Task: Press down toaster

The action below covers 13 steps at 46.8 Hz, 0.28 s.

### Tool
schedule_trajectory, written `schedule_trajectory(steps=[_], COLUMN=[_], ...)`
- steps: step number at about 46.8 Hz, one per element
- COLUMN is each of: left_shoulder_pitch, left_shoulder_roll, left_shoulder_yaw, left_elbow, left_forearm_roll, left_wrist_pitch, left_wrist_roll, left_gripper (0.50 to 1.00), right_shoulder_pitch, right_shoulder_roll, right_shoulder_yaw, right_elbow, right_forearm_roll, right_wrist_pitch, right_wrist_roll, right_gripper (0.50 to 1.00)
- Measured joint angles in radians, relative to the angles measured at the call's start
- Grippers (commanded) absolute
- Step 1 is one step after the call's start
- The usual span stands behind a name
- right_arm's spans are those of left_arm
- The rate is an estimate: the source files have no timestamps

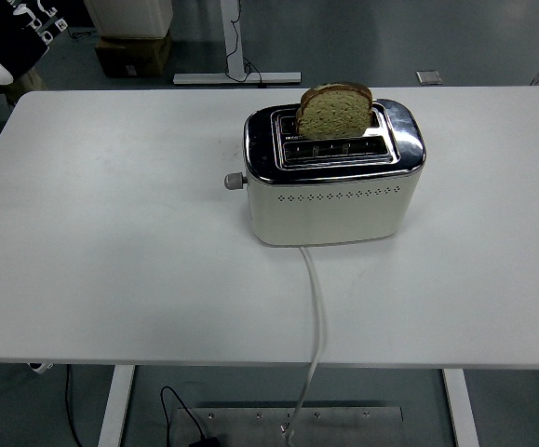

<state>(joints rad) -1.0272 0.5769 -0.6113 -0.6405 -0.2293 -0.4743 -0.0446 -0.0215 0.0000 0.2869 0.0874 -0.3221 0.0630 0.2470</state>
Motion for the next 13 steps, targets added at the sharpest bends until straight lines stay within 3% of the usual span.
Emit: schedule_trajectory(steps=[13], left_shoulder_pitch=[0.038], left_shoulder_roll=[-0.007], left_shoulder_yaw=[-0.009], left_elbow=[0.019], left_forearm_roll=[-0.001], left_wrist_pitch=[0.023], left_wrist_roll=[0.0], left_gripper=[1.0], right_shoulder_pitch=[0.0], right_shoulder_roll=[0.0], right_shoulder_yaw=[0.0], right_elbow=[0.0], right_forearm_roll=[0.0], right_wrist_pitch=[0.0], right_wrist_roll=[0.0], right_gripper=[0.998])
